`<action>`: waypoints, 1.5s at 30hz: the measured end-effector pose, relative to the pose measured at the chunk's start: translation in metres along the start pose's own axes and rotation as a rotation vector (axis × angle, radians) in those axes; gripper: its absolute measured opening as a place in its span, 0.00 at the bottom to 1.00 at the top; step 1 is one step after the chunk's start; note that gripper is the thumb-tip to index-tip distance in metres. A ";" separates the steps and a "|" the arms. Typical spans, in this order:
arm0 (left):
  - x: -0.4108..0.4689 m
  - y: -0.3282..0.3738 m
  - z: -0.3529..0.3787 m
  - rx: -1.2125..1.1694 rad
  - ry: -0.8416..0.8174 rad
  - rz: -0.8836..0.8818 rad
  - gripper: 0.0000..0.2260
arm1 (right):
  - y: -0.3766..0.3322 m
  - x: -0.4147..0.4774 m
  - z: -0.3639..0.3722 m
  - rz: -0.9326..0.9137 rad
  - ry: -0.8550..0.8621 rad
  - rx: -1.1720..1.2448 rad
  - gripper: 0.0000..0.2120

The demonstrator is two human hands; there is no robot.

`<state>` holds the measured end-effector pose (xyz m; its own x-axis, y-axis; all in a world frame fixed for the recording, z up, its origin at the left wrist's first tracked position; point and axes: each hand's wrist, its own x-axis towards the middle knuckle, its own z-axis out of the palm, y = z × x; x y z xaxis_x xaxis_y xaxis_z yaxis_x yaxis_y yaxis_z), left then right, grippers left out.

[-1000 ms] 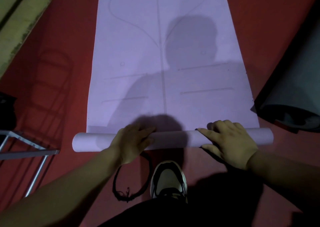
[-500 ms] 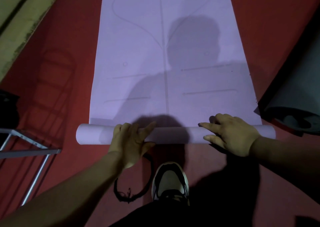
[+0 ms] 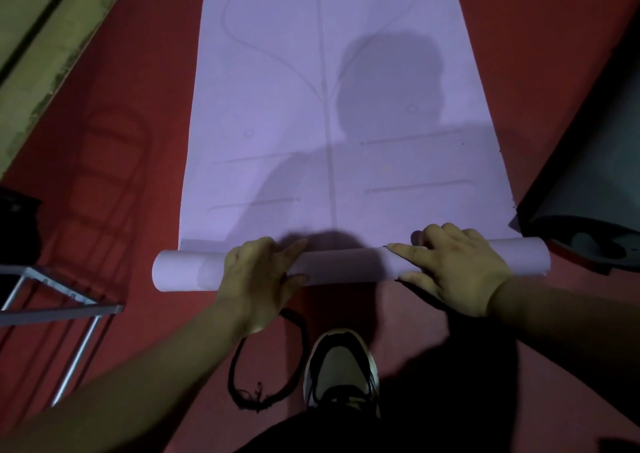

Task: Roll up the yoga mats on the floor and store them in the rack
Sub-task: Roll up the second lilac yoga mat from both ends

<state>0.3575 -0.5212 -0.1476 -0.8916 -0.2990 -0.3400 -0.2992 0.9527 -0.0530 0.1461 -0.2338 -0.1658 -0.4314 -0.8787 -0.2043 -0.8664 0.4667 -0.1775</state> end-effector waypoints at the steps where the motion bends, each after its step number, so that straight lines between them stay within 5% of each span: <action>1: -0.004 0.002 0.004 -0.014 0.068 -0.020 0.29 | 0.001 0.002 -0.001 0.002 0.005 0.011 0.26; 5: -0.029 0.004 0.031 -0.115 0.254 -0.007 0.32 | 0.006 0.011 -0.004 -0.010 -0.052 0.014 0.27; 10: 0.000 -0.003 0.011 -0.018 0.090 -0.053 0.35 | 0.004 0.016 -0.006 -0.008 -0.071 -0.050 0.29; 15: 0.025 -0.011 -0.005 0.077 -0.012 -0.055 0.38 | -0.009 0.008 -0.008 -0.019 0.093 -0.104 0.29; 21: 0.030 -0.014 -0.009 0.039 -0.117 -0.049 0.34 | -0.006 0.017 -0.003 0.038 -0.044 -0.112 0.30; 28: 0.003 -0.004 0.015 -0.095 0.218 -0.026 0.30 | 0.005 0.034 -0.017 0.017 -0.230 -0.096 0.35; 34: -0.006 -0.003 0.023 -0.102 0.182 -0.044 0.33 | 0.007 0.042 -0.023 -0.007 -0.298 -0.065 0.38; 40: 0.030 -0.019 0.002 0.087 0.116 -0.010 0.31 | -0.008 0.019 -0.008 0.021 -0.007 -0.117 0.31; 45: 0.042 -0.023 -0.011 0.050 0.028 0.002 0.32 | -0.002 0.031 -0.004 0.039 -0.036 -0.143 0.32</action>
<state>0.3234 -0.5566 -0.1505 -0.9015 -0.2979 -0.3140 -0.2808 0.9546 -0.0994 0.1336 -0.2627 -0.1681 -0.4585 -0.8548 -0.2432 -0.8772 0.4792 -0.0304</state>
